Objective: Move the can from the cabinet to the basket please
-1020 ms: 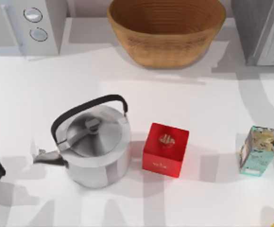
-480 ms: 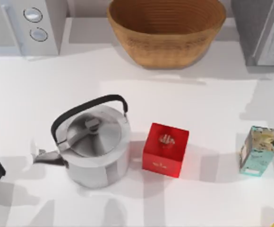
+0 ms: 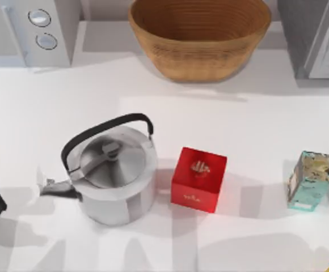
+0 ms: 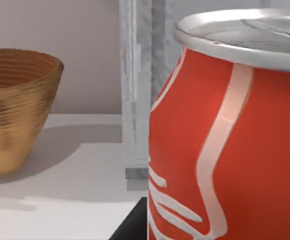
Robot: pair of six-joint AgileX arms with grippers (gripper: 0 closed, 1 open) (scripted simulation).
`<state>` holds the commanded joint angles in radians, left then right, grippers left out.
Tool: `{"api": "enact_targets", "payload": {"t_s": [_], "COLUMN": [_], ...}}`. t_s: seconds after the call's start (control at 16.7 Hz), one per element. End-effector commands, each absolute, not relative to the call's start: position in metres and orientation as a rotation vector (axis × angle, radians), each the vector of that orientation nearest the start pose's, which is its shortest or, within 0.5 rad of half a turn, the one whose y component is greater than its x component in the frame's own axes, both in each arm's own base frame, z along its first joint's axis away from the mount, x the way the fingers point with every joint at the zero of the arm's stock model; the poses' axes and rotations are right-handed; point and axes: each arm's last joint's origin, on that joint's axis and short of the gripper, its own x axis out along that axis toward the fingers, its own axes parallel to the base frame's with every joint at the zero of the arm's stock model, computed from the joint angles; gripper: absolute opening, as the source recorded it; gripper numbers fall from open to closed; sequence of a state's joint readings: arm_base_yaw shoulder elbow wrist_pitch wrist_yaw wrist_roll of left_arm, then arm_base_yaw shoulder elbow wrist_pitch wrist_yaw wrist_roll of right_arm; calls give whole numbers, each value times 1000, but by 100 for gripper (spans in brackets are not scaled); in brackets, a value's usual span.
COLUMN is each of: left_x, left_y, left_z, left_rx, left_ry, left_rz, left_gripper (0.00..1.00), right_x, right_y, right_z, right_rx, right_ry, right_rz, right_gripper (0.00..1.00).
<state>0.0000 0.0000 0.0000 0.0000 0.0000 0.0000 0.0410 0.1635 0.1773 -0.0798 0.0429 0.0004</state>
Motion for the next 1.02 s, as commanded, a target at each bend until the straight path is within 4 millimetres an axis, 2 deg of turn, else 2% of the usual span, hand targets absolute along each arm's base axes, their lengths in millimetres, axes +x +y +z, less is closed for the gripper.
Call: {"api": "enact_targets", "payload": {"t_s": [0.12, 0.24, 0.66, 0.84, 1.02], "left_x": [106, 106, 106, 106, 106], "left_y": [-1, -1, -1, -1, -1], "left_z": [160, 160, 160, 160, 160], "left_rx": [0, 0, 0, 0, 0], "left_ry": [0, 0, 0, 0, 0], "left_rz": [0, 0, 0, 0, 0], "left_gripper": [100, 100, 100, 100, 100], "right_x": [106, 106, 106, 107, 114], "right_y": [0, -1, -1, 1, 7], "right_z": [177, 164, 157, 176, 218], "right_rx": [-1, 0, 2, 1, 3], "right_ry": [33, 8, 16, -10, -53], "right_rz": [-1, 0, 2, 7, 8], "right_gripper": [0, 0, 0, 0, 0]}}
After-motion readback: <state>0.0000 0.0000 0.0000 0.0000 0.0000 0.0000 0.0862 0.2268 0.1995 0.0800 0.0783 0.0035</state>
